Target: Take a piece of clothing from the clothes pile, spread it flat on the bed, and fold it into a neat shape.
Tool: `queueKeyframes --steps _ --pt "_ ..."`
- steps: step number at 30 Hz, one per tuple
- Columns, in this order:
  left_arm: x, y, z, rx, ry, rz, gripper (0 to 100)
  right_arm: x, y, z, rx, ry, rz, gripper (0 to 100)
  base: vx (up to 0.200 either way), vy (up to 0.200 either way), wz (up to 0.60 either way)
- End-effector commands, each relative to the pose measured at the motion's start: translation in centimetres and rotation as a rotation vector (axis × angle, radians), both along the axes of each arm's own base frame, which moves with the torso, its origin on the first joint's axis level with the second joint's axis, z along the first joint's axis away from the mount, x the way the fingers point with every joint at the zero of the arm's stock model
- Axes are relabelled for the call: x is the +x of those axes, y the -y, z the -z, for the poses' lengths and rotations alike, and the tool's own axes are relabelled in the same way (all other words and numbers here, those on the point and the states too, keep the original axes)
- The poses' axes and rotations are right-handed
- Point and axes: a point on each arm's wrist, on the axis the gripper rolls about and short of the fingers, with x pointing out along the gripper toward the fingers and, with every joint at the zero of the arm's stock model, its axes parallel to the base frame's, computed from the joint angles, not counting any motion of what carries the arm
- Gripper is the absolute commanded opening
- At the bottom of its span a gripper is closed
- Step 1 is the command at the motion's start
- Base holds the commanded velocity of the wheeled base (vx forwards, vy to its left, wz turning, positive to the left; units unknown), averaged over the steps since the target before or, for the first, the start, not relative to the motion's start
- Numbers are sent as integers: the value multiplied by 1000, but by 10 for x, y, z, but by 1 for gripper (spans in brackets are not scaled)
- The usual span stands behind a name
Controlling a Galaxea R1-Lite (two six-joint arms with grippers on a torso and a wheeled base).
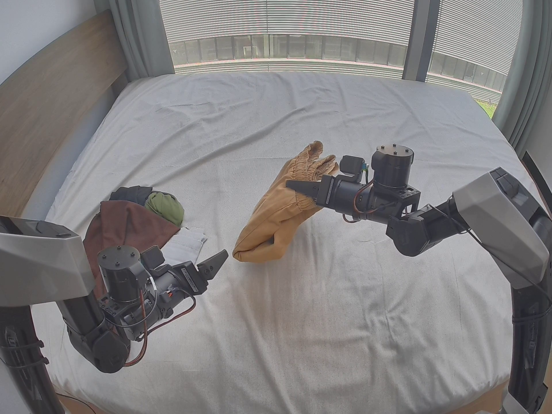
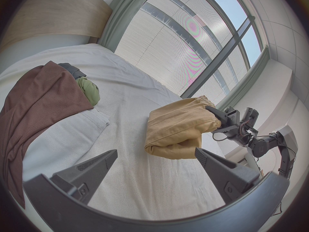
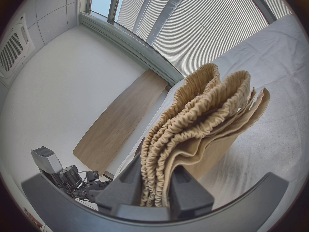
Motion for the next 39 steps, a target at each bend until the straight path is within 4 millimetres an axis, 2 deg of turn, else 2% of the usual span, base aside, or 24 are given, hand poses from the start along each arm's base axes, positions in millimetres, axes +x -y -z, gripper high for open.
queueKeyframes --steps 1,9,12,14,19,24,30,39 --pt "0 0 0 0 -1 1 100 7 -4 2 2 7 -1 0 0 0 0" --pt "0 0 2 0 -6 7 100 13 -14 -5 8 22 -14 0 0 0 0" --pt "-1 0 3 1 -12 6 100 16 -16 2 0 12 -14 0 0 0 0" --pt "-2 -1 4 5 -21 6 100 24 -13 15 -7 2 -3 0 0 0 0" --pt "-2 0 6 4 -26 9 100 37 3 48 -40 -41 34 0 0 0 0" --pt "-2 0 6 4 -28 15 100 48 28 68 -72 -64 84 0 0 0 0" --pt "-2 0 6 3 -27 16 100 39 48 89 -122 -96 109 0 0 0 0" --pt "-2 0 6 3 -27 16 100 31 61 109 -122 -100 129 0 0 0 0"
